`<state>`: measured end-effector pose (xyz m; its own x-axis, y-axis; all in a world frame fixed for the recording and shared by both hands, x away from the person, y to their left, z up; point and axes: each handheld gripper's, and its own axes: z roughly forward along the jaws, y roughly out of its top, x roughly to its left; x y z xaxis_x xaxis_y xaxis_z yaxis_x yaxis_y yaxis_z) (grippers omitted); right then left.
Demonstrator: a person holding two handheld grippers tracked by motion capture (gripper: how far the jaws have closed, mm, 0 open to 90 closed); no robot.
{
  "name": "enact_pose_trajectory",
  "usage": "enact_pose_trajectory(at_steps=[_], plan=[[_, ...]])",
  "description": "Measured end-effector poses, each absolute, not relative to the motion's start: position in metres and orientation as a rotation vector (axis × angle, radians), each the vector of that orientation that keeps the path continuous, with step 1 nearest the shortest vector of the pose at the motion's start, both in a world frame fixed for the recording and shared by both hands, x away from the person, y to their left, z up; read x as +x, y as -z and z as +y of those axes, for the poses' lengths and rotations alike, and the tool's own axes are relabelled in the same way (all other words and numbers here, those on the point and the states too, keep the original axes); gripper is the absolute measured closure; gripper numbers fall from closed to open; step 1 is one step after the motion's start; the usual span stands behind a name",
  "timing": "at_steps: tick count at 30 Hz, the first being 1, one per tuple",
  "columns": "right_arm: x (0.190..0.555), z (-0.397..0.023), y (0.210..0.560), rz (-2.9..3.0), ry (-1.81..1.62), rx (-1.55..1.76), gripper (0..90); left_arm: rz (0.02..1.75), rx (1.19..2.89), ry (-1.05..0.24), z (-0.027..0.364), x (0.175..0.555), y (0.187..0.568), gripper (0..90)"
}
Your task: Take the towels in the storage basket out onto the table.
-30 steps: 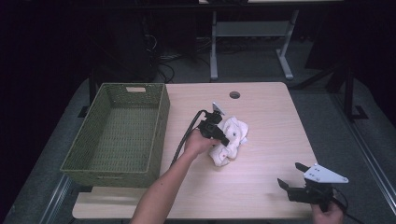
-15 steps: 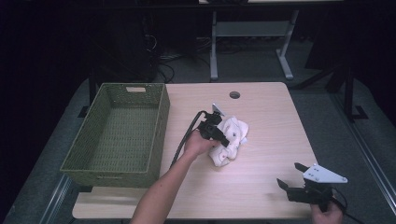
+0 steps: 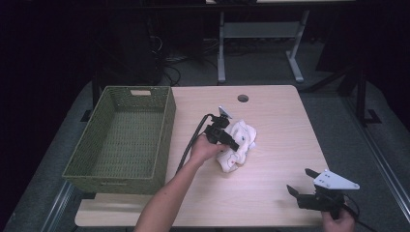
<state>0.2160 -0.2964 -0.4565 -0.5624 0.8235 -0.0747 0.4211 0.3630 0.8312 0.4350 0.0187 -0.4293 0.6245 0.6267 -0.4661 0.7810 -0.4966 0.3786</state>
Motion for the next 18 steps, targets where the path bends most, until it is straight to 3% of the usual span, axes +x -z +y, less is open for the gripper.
enact_pose_trajectory(at_steps=[18], plan=[[0.216,-0.297,0.457,2.138,-1.093,1.087,13.5,1.061,2.243,0.307,0.032,0.43,0.408,53.4]])
